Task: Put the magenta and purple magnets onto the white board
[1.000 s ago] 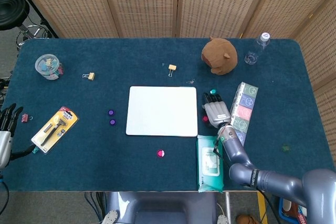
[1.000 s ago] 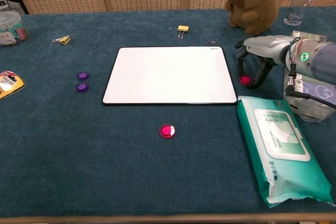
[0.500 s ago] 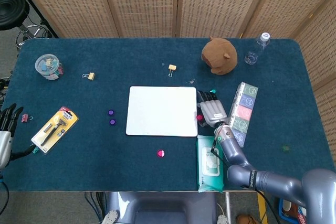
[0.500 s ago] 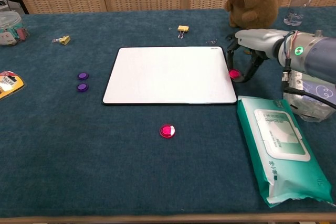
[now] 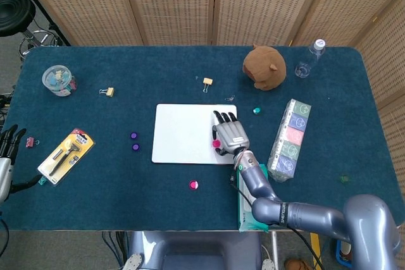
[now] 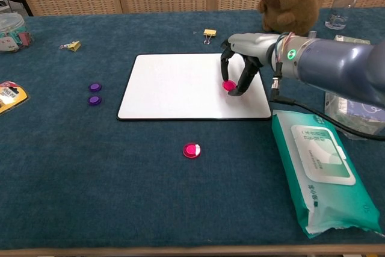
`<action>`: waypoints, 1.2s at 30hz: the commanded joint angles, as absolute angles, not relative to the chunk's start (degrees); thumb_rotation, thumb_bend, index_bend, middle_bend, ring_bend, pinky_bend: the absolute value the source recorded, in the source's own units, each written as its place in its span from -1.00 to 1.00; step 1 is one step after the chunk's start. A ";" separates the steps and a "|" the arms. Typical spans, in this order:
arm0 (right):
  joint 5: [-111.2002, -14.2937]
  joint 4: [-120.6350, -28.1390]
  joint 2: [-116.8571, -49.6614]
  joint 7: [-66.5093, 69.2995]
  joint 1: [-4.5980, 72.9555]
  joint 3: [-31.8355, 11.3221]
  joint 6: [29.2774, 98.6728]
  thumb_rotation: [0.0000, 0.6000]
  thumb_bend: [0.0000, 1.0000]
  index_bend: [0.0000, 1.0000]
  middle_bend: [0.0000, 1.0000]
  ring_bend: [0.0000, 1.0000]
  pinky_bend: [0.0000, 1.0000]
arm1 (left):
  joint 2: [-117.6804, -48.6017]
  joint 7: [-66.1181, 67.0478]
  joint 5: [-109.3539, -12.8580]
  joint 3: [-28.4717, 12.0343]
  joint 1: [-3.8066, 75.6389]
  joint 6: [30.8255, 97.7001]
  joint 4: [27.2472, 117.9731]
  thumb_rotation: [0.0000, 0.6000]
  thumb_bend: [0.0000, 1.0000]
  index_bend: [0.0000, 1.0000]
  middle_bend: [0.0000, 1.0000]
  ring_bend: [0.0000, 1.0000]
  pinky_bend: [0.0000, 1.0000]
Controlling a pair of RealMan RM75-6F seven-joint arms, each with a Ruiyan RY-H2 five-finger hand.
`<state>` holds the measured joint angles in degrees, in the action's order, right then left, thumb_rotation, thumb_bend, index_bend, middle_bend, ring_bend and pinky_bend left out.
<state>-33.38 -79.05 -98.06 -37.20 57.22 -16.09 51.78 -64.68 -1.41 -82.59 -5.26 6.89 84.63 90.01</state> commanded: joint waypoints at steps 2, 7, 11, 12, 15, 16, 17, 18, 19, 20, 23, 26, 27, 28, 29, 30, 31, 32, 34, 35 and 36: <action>-31.30 -79.63 -98.12 -39.16 58.42 -15.32 51.49 1.00 -0.40 -0.23 -1.00 -1.00 -1.00 | -64.42 -2.00 -82.57 -5.29 6.78 84.71 89.89 1.00 -0.94 -1.00 -1.00 -1.00 -1.00; -30.11 -82.63 -96.45 -40.25 58.69 -14.98 52.74 1.00 -0.65 -0.47 -1.00 -1.00 -1.00 | -64.23 -2.43 -82.82 -5.24 6.67 84.94 89.87 1.00 -0.94 -1.00 -1.00 -1.00 -1.00; -32.22 -87.66 -93.67 -40.08 57.95 -14.58 54.89 1.00 -0.65 -0.46 -1.00 -1.00 -1.00 | -64.14 -2.53 -82.95 -5.13 6.70 84.83 89.90 1.00 -0.94 -1.00 -1.00 -1.00 -1.00; -32.74 -89.17 -92.89 -39.86 57.65 -14.48 55.36 1.00 -0.65 -0.45 -1.00 -1.00 -1.00 | -64.11 -2.55 -82.99 -5.10 6.71 84.78 89.93 1.00 -0.94 -1.00 -1.00 -1.00 -1.00; -35.41 -94.53 -90.48 -38.80 56.17 -13.40 56.90 1.00 -0.65 -0.39 -1.00 -1.00 -1.00 | -63.95 -2.73 -83.13 -5.05 6.69 84.83 90.09 1.00 -0.94 -1.00 -1.00 -1.00 -1.00; -36.07 -95.92 -89.89 -38.43 55.75 -12.91 57.03 1.00 -0.65 -0.37 -1.00 -1.00 -1.00 | -63.90 -2.82 -83.18 -5.04 6.67 84.87 90.11 1.00 -0.94 -1.00 -1.00 -1.00 -1.00; -36.61 -97.24 -89.41 -37.99 55.35 -12.46 57.04 1.00 -0.65 -0.34 -1.00 -1.00 -1.00 | -63.86 -2.91 -83.24 -5.02 6.65 84.91 90.11 1.00 -0.94 -1.00 -1.00 -1.00 -1.00; -37.41 -99.06 -88.99 -37.50 54.92 -11.67 56.85 1.00 -0.65 -0.33 -1.00 -1.00 -1.00 | -63.81 -3.08 -83.31 -4.99 6.63 84.95 90.13 1.00 -0.94 -1.00 -1.00 -1.00 -1.00; -38.27 -100.26 -88.79 -37.24 54.62 -10.98 56.77 1.00 -0.65 -0.32 -1.00 -1.00 -1.00 | -63.78 -3.16 -83.33 -4.98 6.60 84.98 90.13 1.00 -0.94 -1.00 -1.00 -1.00 -1.00; -39.21 -101.31 -88.80 -36.90 54.38 -10.23 56.57 1.00 -0.65 -0.30 -1.00 -1.00 -1.00 | -63.75 -3.22 -83.34 -4.97 6.60 84.96 90.12 1.00 -0.94 -1.00 -1.00 -1.00 -1.00; -41.15 -102.28 -89.94 -36.49 54.32 -8.79 56.12 1.00 -0.65 -0.28 -1.00 -1.00 -1.00 | -63.74 -3.22 -83.44 -4.95 6.61 85.00 90.17 1.00 -0.94 -1.00 -1.00 -1.00 -1.00; -42.73 -101.38 -92.05 -36.61 54.60 -7.89 56.27 1.00 -0.60 -0.26 -1.00 -1.00 -1.00 | -63.73 -3.14 -83.69 -4.85 6.54 85.18 90.23 1.00 -0.94 -1.00 -1.00 -1.00 -1.00; -42.92 -101.10 -92.60 -36.71 54.71 -7.72 56.27 1.00 -0.59 -0.25 -1.00 -1.00 -1.00 | -63.73 -3.12 -83.75 -4.82 6.52 85.23 90.25 1.00 -0.94 -1.00 -1.00 -1.00 -1.00; -43.09 -100.69 -93.40 -36.82 54.89 -7.53 56.21 1.00 -0.58 -0.25 -1.00 -1.00 -1.00 | -63.73 -3.11 -83.84 -4.77 6.49 85.29 90.26 1.00 -0.94 -1.00 -1.00 -1.00 -1.00; -43.18 -100.43 -93.95 -36.84 55.00 -7.44 56.17 1.00 -0.58 -0.25 -1.00 -1.00 -1.00 | -63.72 -3.11 -83.89 -4.75 6.47 85.34 90.28 1.00 -0.94 -1.00 -1.00 -1.00 -1.00; -43.39 -100.05 -94.74 -36.79 55.13 -7.34 56.11 1.00 -0.57 -0.24 -1.00 -1.00 -1.00 | -63.72 -3.14 -83.94 -4.73 6.46 85.36 90.28 1.00 -0.94 -1.00 -1.00 -1.00 -1.00; -43.67 -99.66 -95.49 -36.72 55.26 -7.26 56.04 1.00 -0.57 -0.24 -1.00 -1.00 -1.00 | -63.72 -3.21 -83.96 -4.72 6.46 85.37 90.27 1.00 -0.94 -1.00 -1.00 -1.00 -1.00; -44.29 -99.17 -97.06 -36.42 55.63 -7.31 55.59 1.00 -0.57 -0.23 -1.00 -1.00 -1.00 | -63.67 -3.37 -83.81 -4.77 6.49 85.23 90.19 1.00 -0.94 -1.00 -1.00 -1.00 -1.00; -44.87 -98.31 -98.71 -35.93 55.84 -7.70 55.76 1.00 -0.57 -0.23 -1.00 -1.00 -1.00 | -63.61 -3.50 -83.65 -4.86 6.55 85.10 90.11 1.00 -0.94 -1.00 -1.00 -1.00 -1.00; -45.20 -97.88 -99.58 -35.70 56.02 -7.96 55.82 1.00 -0.57 -0.22 -1.00 -1.00 -1.00 | -63.58 -3.58 -83.57 -4.93 6.58 85.06 90.09 1.00 -0.94 -1.00 -1.00 -1.00 -1.00; -45.35 -97.56 -100.17 -35.65 56.19 -8.16 55.86 1.00 -0.57 -0.22 -1.00 -1.00 -1.00 | -63.56 -3.68 -83.53 -4.95 6.59 85.03 90.09 1.00 -0.94 -1.00 -1.00 -1.00 -1.00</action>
